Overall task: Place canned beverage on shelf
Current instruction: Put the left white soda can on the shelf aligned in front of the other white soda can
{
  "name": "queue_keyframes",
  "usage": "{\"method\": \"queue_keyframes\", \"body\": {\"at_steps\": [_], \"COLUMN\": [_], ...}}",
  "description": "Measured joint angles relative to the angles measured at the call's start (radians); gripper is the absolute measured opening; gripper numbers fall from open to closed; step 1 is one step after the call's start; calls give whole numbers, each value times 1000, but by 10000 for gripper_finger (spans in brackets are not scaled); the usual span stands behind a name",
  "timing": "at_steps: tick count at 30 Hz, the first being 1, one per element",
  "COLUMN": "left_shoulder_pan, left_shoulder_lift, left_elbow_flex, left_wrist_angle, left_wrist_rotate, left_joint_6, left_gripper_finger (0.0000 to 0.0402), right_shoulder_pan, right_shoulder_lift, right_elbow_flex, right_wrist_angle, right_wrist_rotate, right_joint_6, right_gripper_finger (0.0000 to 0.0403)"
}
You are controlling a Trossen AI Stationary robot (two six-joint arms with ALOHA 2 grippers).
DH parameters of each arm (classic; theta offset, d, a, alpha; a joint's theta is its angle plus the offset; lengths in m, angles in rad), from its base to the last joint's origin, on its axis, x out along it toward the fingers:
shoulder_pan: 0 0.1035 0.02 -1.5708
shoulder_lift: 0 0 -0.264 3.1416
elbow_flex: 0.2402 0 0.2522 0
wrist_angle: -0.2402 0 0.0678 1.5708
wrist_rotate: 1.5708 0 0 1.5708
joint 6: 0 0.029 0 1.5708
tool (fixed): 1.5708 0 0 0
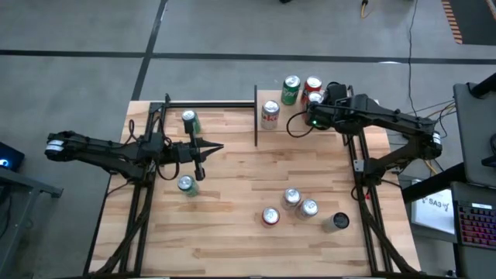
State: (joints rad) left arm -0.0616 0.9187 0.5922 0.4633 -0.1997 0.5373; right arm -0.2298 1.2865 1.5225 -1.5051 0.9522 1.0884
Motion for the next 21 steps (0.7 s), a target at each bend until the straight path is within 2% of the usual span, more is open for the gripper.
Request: {"method": "queue_keyframes", "body": {"at_steps": [21], "left_shoulder_pan": [0], "left_shoulder_lift": [0], "left_elbow_flex": [0], "left_wrist_angle": [0], "left_wrist_rotate": [0], "left_joint_6": [0], "left_gripper_finger": [2], "right_shoulder_pan": [3], "right_shoulder_lift": [-1], "right_elbow_flex": [0], "right_wrist_angle": [2], "right_wrist_rotate": [-47], "right_joint_6": [-12], "right_gripper_finger": [13]}}
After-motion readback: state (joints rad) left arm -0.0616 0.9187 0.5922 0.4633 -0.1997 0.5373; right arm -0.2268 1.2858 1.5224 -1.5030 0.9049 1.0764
